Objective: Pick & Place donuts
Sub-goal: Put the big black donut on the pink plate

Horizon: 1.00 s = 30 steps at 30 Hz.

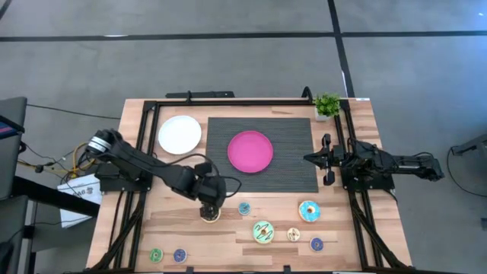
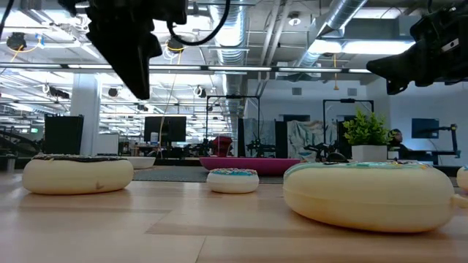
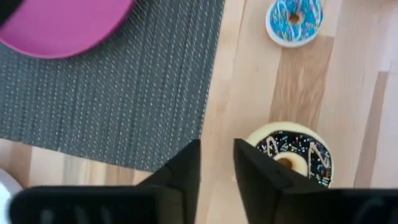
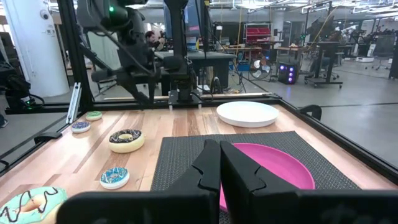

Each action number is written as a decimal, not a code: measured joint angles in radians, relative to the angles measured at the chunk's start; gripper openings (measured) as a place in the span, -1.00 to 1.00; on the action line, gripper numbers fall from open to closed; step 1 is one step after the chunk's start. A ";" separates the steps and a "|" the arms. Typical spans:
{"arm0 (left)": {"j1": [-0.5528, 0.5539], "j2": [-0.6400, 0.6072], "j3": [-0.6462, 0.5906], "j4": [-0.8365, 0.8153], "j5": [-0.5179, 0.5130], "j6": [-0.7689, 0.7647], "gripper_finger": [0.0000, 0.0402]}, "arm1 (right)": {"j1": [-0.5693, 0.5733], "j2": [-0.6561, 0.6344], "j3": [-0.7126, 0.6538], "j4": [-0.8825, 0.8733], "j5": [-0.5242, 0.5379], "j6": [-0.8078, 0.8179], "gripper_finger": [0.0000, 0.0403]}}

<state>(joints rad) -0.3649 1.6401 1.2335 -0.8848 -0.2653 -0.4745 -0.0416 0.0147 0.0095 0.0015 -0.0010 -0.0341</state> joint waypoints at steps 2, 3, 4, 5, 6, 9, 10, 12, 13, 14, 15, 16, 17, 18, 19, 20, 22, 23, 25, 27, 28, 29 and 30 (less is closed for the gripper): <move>-0.001 0.000 0.000 0.000 0.014 0.005 -0.37 | 0.000 0.000 0.000 0.000 0.000 0.000 -1.00; -0.001 -0.001 0.000 0.006 0.025 0.007 -0.32 | 0.000 0.000 0.000 0.000 0.000 0.000 -1.00; -0.001 -0.001 0.000 0.010 0.031 0.011 -0.28 | 0.000 0.000 0.000 0.000 0.000 0.000 -1.00; -0.001 -0.001 0.000 0.011 0.030 0.021 -0.25 | 0.000 0.000 0.000 0.000 0.000 0.000 -1.00; -0.001 -0.001 0.000 0.011 0.026 0.029 -0.22 | 0.000 0.000 0.000 0.000 0.000 0.000 -1.00; -0.001 -0.001 -0.006 0.012 0.025 0.019 -0.19 | 0.000 0.000 0.000 0.000 0.000 0.000 -1.00; -0.001 -0.001 -0.011 0.014 0.025 0.004 -0.18 | 0.000 0.000 0.000 0.000 0.000 0.000 -1.00; -0.001 -0.001 -0.021 0.013 0.027 -0.028 -0.18 | 0.000 0.000 0.000 0.000 0.000 0.000 -1.00; -0.001 -0.001 -0.028 0.014 0.037 -0.039 -0.18 | 0.000 0.000 0.000 0.000 0.000 0.000 -1.00; -0.001 -0.001 -0.036 0.014 0.051 -0.041 -0.18 | 0.000 0.000 0.000 0.000 0.000 0.000 -1.00; -0.001 -0.001 -0.048 0.014 0.066 -0.041 -0.18 | 0.000 0.000 0.000 0.000 0.000 0.000 -1.00; -0.001 -0.001 -0.058 0.014 0.082 -0.041 -0.18 | 0.000 0.000 0.000 0.000 0.000 0.000 -1.00; -0.002 -0.001 -0.067 0.013 0.090 -0.043 -0.18 | 0.000 0.000 0.000 0.000 0.000 0.000 -1.00; -0.002 -0.001 -0.079 0.019 0.095 -0.043 -0.18 | 0.000 0.000 0.000 0.000 0.000 0.000 -1.00; -0.002 -0.001 -0.091 0.029 0.102 -0.044 -0.18 | 0.000 0.000 0.000 0.000 0.000 0.000 -1.00; -0.002 -0.001 -0.105 0.043 0.111 -0.044 -0.18 | 0.000 0.000 0.000 0.000 0.000 0.000 -1.00; -0.002 -0.001 -0.130 0.084 0.139 -0.045 -0.18 | 0.000 0.000 0.000 0.000 0.000 0.000 -1.00; -0.002 -0.001 -0.141 0.111 0.154 -0.045 -0.18 | 0.000 0.000 0.000 0.000 0.000 0.000 -1.00; -0.001 -0.001 -0.164 0.164 0.176 -0.035 -0.18 | 0.000 0.000 0.000 0.000 0.000 0.000 -1.00; -0.005 -0.001 -0.176 0.187 0.182 -0.030 -0.18 | 0.000 0.000 0.000 0.000 0.000 0.000 -1.00; -0.007 -0.001 -0.178 0.190 0.182 -0.028 -0.18 | 0.000 0.000 0.000 0.000 0.000 0.000 -1.00; -0.009 -0.001 -0.179 0.192 0.182 -0.021 -0.18 | 0.000 0.000 0.000 0.000 0.000 0.000 -1.00; -0.011 -0.001 -0.182 0.195 0.181 -0.012 -0.18 | 0.000 0.000 0.000 0.000 0.000 0.000 -1.00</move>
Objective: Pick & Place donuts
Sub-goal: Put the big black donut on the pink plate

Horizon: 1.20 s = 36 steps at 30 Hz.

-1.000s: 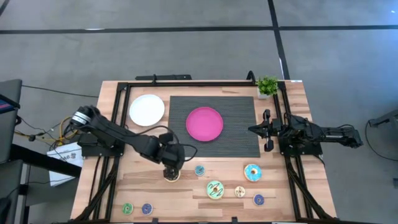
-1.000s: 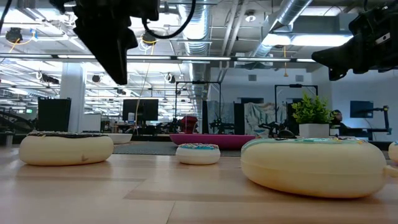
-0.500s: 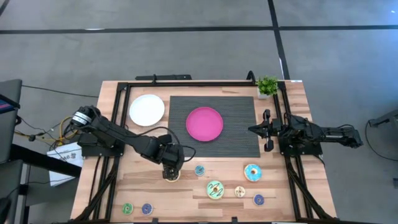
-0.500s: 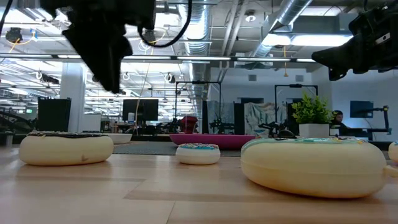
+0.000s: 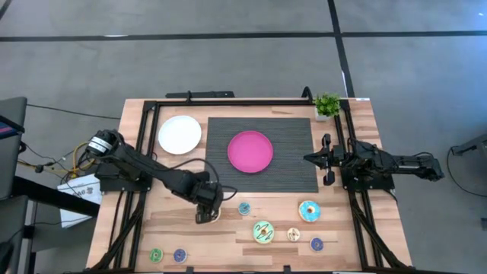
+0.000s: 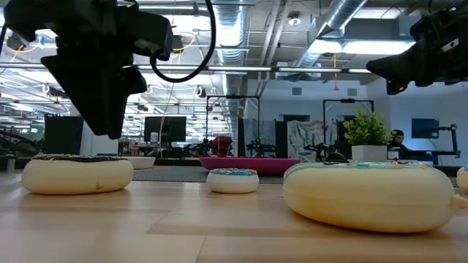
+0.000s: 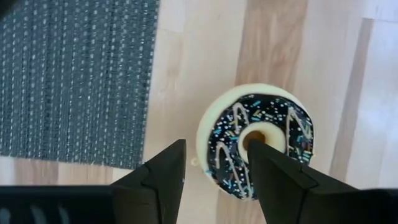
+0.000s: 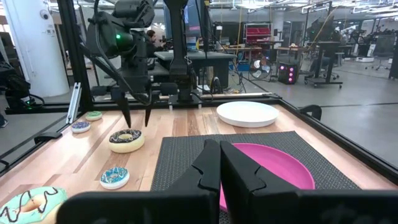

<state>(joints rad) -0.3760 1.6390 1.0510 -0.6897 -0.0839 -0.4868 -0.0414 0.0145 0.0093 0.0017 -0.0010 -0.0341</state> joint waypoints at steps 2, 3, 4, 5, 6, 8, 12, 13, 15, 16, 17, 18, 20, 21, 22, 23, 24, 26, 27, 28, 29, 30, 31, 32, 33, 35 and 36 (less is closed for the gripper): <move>-0.005 0.000 -0.007 0.002 -0.006 0.010 -0.18 | 0.000 0.000 0.000 0.000 0.000 0.000 -1.00; -0.009 0.000 -0.008 -0.001 -0.008 0.018 -0.18 | 0.000 0.000 0.000 0.000 0.000 0.000 -1.00; -0.013 0.000 -0.008 -0.001 -0.009 0.028 -0.18 | 0.000 0.000 0.000 0.000 0.000 0.000 -1.00; -0.018 0.000 -0.008 0.002 -0.012 0.038 -0.18 | 0.000 0.000 0.000 0.000 0.000 0.000 -1.00; -0.024 0.000 -0.008 0.004 -0.022 0.049 -0.18 | 0.000 0.000 0.000 0.000 0.000 0.000 -1.00; -0.036 0.000 -0.008 0.004 -0.055 0.056 -0.18 | 0.000 0.000 0.000 0.000 0.000 0.000 -1.00; -0.053 0.000 -0.008 0.013 -0.072 0.056 -0.18 | 0.000 0.000 0.000 0.000 0.000 0.000 -1.00; -0.056 0.005 -0.008 0.017 -0.075 0.056 -0.18 | 0.000 0.000 0.000 0.000 0.000 0.000 -1.00; -0.062 0.019 -0.008 0.029 -0.077 0.056 -0.18 | 0.000 0.000 0.000 0.000 0.000 0.000 -1.00; -0.067 0.026 -0.008 0.029 -0.077 0.056 -0.18 | 0.000 0.000 0.000 0.000 0.000 0.000 -1.00; -0.068 0.041 -0.003 0.033 -0.071 0.056 -0.18 | 0.000 0.000 0.000 0.000 0.000 0.000 -1.00; -0.071 0.056 -0.002 0.035 -0.070 0.057 -0.18 | 0.000 0.000 0.000 0.001 0.000 0.000 -1.00; -0.075 0.086 -0.002 0.033 -0.071 0.059 -0.18 | 0.000 -0.002 0.000 0.004 0.000 0.000 -1.00; -0.075 0.095 -0.002 0.032 -0.073 0.059 -0.18 | 0.000 0.000 0.000 0.003 0.000 0.000 -1.00; -0.075 0.106 -0.002 0.033 -0.075 0.059 -0.18 | 0.000 -0.002 0.000 0.004 0.000 0.000 -1.00; -0.074 0.114 -0.001 0.034 -0.074 0.059 -0.18 | 0.000 -0.003 0.000 0.006 0.000 0.000 -1.00; -0.074 0.117 -0.001 0.033 -0.076 0.058 -0.18 | 0.000 -0.002 0.000 0.005 0.000 0.000 -1.00; -0.074 0.114 -0.001 0.034 -0.084 0.058 -0.18 | 0.000 -0.001 0.000 0.005 0.000 0.000 -1.00; -0.074 0.114 -0.001 0.035 -0.092 0.058 -0.18 | 0.000 -0.001 0.000 0.005 0.000 0.000 -1.00; -0.075 0.114 -0.001 0.034 -0.101 0.058 -0.18 | 0.000 -0.001 0.000 0.005 0.000 0.000 -1.00; -0.075 0.112 -0.001 0.033 -0.105 0.058 -0.18 | 0.000 -0.001 0.000 0.005 0.000 0.000 -1.00; -0.075 0.111 -0.001 0.032 -0.106 0.058 -0.18 | 0.000 -0.001 0.000 0.005 0.000 0.000 -1.00; -0.075 0.111 -0.001 0.031 -0.107 0.058 -0.18 | 0.000 -0.001 0.000 0.005 0.000 0.000 -1.00; -0.075 0.111 -0.001 0.030 -0.108 0.059 -0.18 | 0.000 -0.001 0.000 0.005 0.000 0.000 -1.00; -0.075 0.111 -0.001 0.031 -0.110 0.059 -0.18 | 0.000 -0.001 0.000 0.005 0.000 0.000 -1.00; -0.075 0.111 -0.001 0.038 -0.115 0.060 -0.18 | 0.000 -0.001 0.000 0.005 0.000 0.000 -1.00; -0.075 0.111 -0.001 0.041 -0.116 0.059 -0.18 | 0.000 -0.001 0.000 0.005 0.000 0.000 -1.00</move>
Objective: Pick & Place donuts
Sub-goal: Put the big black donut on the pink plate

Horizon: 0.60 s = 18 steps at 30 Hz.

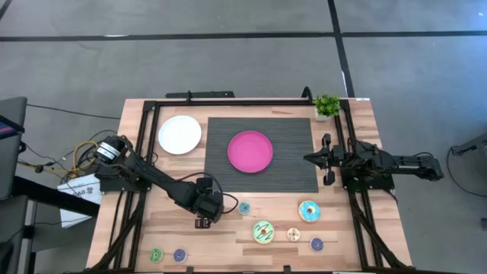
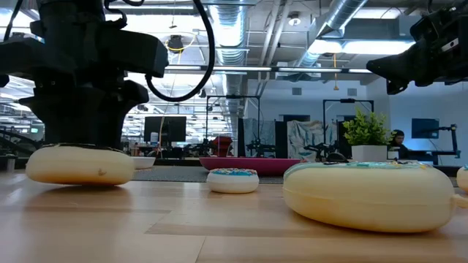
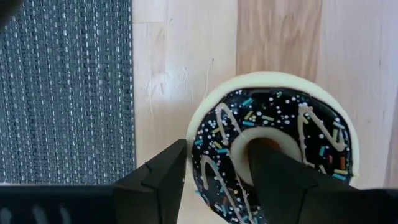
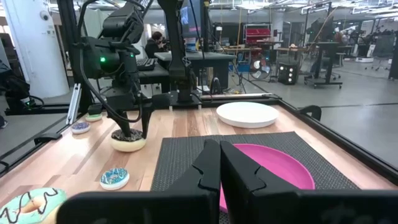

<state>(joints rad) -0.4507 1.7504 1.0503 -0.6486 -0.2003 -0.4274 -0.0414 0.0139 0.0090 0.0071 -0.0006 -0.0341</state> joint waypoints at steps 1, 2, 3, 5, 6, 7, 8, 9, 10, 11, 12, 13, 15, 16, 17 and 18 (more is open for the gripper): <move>0.000 0.000 0.004 0.000 0.000 0.000 -0.18 | 0.000 0.000 0.000 0.000 0.000 0.000 -1.00; 0.000 0.000 0.009 0.000 0.000 0.000 -0.18 | 0.000 0.000 0.000 0.000 0.000 0.000 -1.00; 0.000 0.000 0.013 0.002 -0.002 0.002 -0.18 | 0.000 0.000 0.000 0.000 0.000 0.000 -1.00; 0.000 0.000 0.015 0.000 -0.014 0.012 -0.18 | 0.000 0.000 0.000 0.000 0.000 0.000 -1.00; 0.000 0.000 0.015 -0.009 -0.018 0.014 -0.18 | 0.000 0.000 0.000 0.000 0.000 0.000 -1.00; 0.000 0.000 0.015 -0.016 -0.018 0.015 -0.18 | 0.000 0.000 0.000 0.000 0.000 0.000 -1.00; 0.000 0.000 0.015 -0.020 -0.011 0.016 -0.18 | 0.000 0.000 0.000 0.000 0.000 0.000 -1.00; 0.001 0.001 0.013 -0.020 0.005 0.016 -0.18 | 0.000 0.000 0.000 0.000 0.000 0.000 -1.00; 0.001 0.002 0.011 -0.019 0.016 0.016 -0.18 | 0.000 0.000 0.000 0.000 0.000 0.000 -1.00; 0.001 0.002 0.010 -0.020 0.020 0.016 -0.18 | 0.000 0.000 0.000 0.000 0.000 0.000 -1.00; 0.001 0.002 0.010 -0.020 0.023 0.016 -0.18 | 0.000 0.000 0.000 0.000 0.000 0.000 -1.00; 0.001 0.002 0.010 -0.020 0.024 0.016 -0.18 | 0.000 0.000 0.000 0.000 0.000 0.000 -1.00; 0.001 0.002 0.010 -0.019 0.020 0.016 -0.18 | 0.000 0.000 0.000 0.000 0.000 0.000 -1.00; 0.001 0.002 0.010 -0.019 0.014 0.016 -0.18 | 0.000 0.000 0.000 0.000 0.000 0.000 -1.00; 0.001 0.002 0.010 -0.019 0.006 0.016 -0.18 | 0.000 0.000 0.000 0.001 0.000 0.000 -1.00; 0.001 0.002 0.007 -0.013 -0.001 0.016 -0.18 | 0.000 0.000 0.000 0.000 0.000 0.000 -1.00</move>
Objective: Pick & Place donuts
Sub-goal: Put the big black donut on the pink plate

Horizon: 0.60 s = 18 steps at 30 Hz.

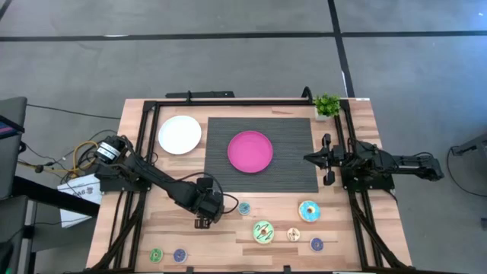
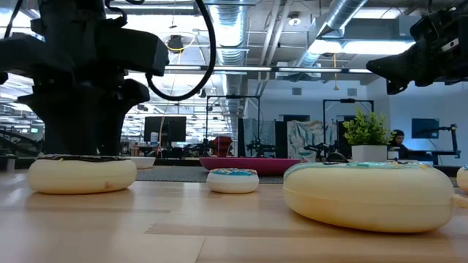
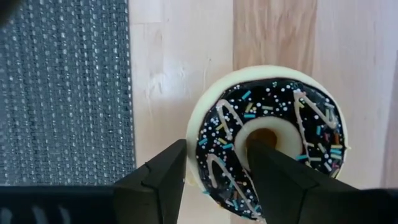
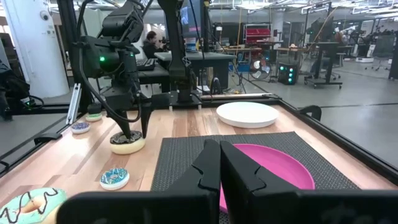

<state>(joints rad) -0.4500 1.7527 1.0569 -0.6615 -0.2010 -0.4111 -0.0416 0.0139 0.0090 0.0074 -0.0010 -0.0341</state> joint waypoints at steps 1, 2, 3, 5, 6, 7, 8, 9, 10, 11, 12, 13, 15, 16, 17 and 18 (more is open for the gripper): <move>0.000 0.000 -0.006 0.014 -0.004 0.002 -0.18 | 0.000 0.000 0.000 0.000 0.000 0.000 -1.00; 0.000 0.000 -0.015 0.032 -0.005 0.009 -0.18 | 0.000 0.000 0.000 0.000 0.000 0.000 -1.00; 0.002 0.001 -0.022 0.041 -0.005 0.011 -0.18 | 0.000 0.000 0.000 0.000 0.000 0.000 -1.00; 0.002 0.001 -0.029 0.052 0.002 0.010 -0.18 | 0.000 0.000 0.000 0.000 0.000 0.000 -1.00; 0.002 0.001 -0.029 0.052 0.004 0.010 -0.18 | 0.000 0.000 0.000 0.000 0.000 0.000 -1.00; 0.002 0.001 -0.029 0.052 0.004 0.010 -0.18 | 0.000 0.000 0.000 0.000 0.000 0.000 -1.00; 0.002 0.001 -0.029 0.052 0.003 0.009 -0.18 | 0.000 0.000 0.000 0.000 0.000 0.000 -1.00; 0.002 0.001 -0.029 0.052 0.001 0.009 -0.18 | 0.000 0.000 0.000 0.000 0.000 0.000 -1.00; 0.002 0.001 -0.029 0.052 -0.002 0.008 -0.18 | 0.000 0.000 0.000 0.000 0.000 0.000 -1.00; 0.002 0.001 -0.029 0.052 -0.003 0.008 -0.18 | 0.000 0.000 0.000 0.000 0.000 0.000 -1.00; 0.002 0.001 -0.029 0.052 -0.003 0.007 -0.18 | 0.000 0.000 0.000 0.000 0.000 0.000 -1.00; 0.002 0.005 -0.029 0.057 -0.004 0.007 -0.18 | 0.000 0.000 0.000 0.000 0.000 0.000 -1.00; 0.002 0.014 -0.030 0.065 -0.005 0.012 -0.18 | 0.000 0.000 0.000 0.000 0.000 0.000 -1.00; 0.002 0.015 -0.030 0.067 0.000 0.015 -0.18 | 0.000 0.000 0.000 0.000 0.000 0.000 -1.00; 0.002 0.019 -0.030 0.071 0.008 0.016 -0.19 | 0.000 0.000 0.000 0.000 0.000 0.000 -1.00; 0.003 0.025 -0.030 0.075 0.013 0.016 -0.21 | 0.000 0.000 0.000 0.000 0.000 0.000 -1.00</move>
<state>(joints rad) -0.4473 1.7775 1.0271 -0.5868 -0.1878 -0.3954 -0.0414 0.0139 0.0093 0.0078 -0.0013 -0.0341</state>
